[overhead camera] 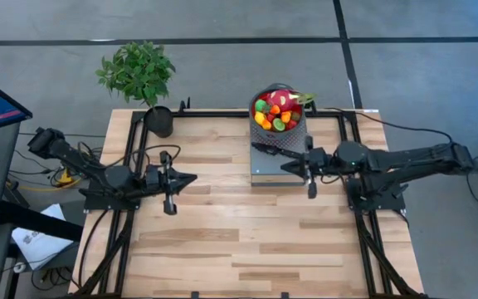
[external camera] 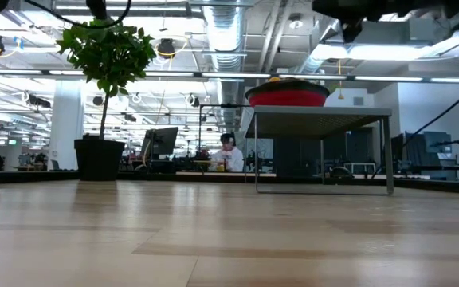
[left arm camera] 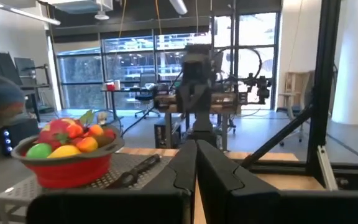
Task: Pick & Place Fruit
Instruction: Return to Home Position
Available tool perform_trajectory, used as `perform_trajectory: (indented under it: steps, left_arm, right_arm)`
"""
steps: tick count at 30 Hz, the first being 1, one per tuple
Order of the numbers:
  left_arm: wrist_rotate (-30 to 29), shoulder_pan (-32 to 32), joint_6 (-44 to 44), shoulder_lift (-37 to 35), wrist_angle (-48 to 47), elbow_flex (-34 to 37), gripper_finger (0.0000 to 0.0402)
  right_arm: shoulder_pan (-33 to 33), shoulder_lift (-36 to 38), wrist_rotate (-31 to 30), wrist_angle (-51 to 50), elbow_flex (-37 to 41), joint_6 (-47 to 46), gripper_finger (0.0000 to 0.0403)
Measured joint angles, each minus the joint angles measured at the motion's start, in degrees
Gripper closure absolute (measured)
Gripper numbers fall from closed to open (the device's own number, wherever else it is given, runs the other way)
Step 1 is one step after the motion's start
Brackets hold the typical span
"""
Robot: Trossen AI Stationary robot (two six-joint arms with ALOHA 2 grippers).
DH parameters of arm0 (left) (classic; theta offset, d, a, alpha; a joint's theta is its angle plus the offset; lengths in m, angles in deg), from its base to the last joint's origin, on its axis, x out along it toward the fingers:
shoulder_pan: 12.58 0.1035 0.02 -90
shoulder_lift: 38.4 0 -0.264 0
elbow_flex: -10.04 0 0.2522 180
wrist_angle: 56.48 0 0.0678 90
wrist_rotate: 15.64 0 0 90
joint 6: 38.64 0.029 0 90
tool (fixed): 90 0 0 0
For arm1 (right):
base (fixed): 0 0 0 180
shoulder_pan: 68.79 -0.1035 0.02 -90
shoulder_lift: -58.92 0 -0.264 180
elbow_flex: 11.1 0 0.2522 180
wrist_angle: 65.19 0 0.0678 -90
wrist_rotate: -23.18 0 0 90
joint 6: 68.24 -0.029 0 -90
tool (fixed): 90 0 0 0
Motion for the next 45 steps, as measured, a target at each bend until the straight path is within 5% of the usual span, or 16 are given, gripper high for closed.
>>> perform_trajectory:
  steps: [5, 11, 20, 45]
  left_arm:
    - [0.8, 0.5, 1.0, -4.7, -0.9, 5.1, 0.0396]
    - [9.5, 8.0, -7.6, -7.9, -1.1, 9.9, 0.0396]
    - [33.0, 23.8, -9.1, -7.2, -1.1, 10.8, 0.0396]
    - [30.2, 33.1, -13.5, -22.7, -3.1, 20.3, 0.0396]
  right_arm:
    - [-5.0, 3.9, -7.4, -3.1, 0.0, 0.0, 0.0402]
    - [-9.2, 6.9, -13.2, -4.2, 0.0, 0.0, 0.0402]
    - [-12.1, 7.4, -16.1, -5.5, 0.0, 0.0, 0.0402]
    - [-14.7, 29.6, -19.2, -27.3, -0.1, -1.3, 0.0402]
